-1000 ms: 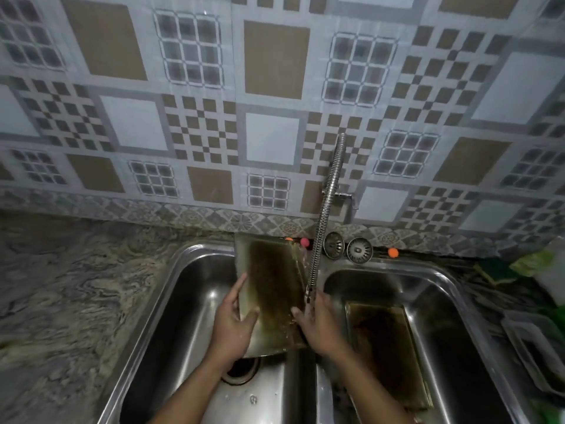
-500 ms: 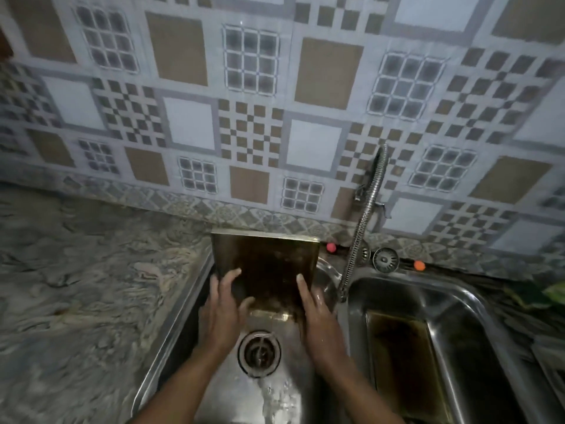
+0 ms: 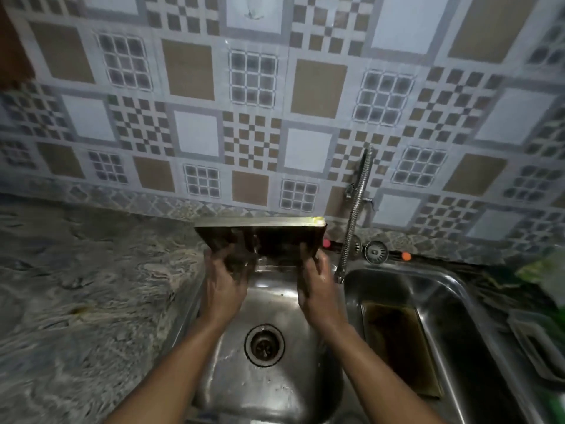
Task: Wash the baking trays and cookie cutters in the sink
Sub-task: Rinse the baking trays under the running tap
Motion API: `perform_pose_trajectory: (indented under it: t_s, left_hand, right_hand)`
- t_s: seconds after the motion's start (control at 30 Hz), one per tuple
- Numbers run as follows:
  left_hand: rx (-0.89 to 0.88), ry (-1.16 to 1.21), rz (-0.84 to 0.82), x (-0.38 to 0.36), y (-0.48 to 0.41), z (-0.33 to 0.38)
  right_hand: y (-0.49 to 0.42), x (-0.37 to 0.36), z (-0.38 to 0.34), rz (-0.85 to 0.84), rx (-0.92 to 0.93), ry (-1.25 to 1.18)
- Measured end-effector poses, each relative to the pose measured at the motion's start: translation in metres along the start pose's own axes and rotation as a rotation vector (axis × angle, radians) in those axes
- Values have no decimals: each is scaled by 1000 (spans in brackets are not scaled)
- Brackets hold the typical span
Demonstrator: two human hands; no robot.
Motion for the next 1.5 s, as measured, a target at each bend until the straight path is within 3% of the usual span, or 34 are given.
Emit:
perform_pose_trajectory:
  t_s: [0.23,0.4,0.47,0.53,0.63,0.77,0.87,1.03,1.27,1.5]
  left_hand:
    - [-19,57,25,1,33,6]
    - [-16,4,-227,-35,77,33]
    - [-15,18,-338,-58,102,53]
    - [-137,36,-408,-81,121,79]
    - [-34,168,-542,-125,145,104]
    - [-212,292,-540,-182,151,145]
    - [-270,201,-481,-223,154,157]
    - [-154,156,-502,-286,168,142]
    - [112,6,-635,-352,192,97]
    - [180,-104,-832,-387,206,49]
  right_hand:
    - [38,6,6,64,-20,-54]
    - [80,17,69,46,-351,-254]
    - [89,38,85,109,-351,-238]
    - [99,65,110,192,-397,-260]
    - [127,96,156,232,-588,-301]
    - [141,135,209,292,-584,-146]
    - [129,149,250,312,-507,-140]
    - [116,142,321,117,-503,-194]
    - [109,97,408,-235,-777,-185]
    - [112,52,466,-283,-850,-181]
Point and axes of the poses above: each hand's wrist, its own y-axis away from the middle knuckle, its own x-axis out of the back of the hand, z = x × y, the point moved 6 cm from there along -y, towards the middle knuckle, and after that the axes turned 11 degrees about -x, right-handed, at the moved point
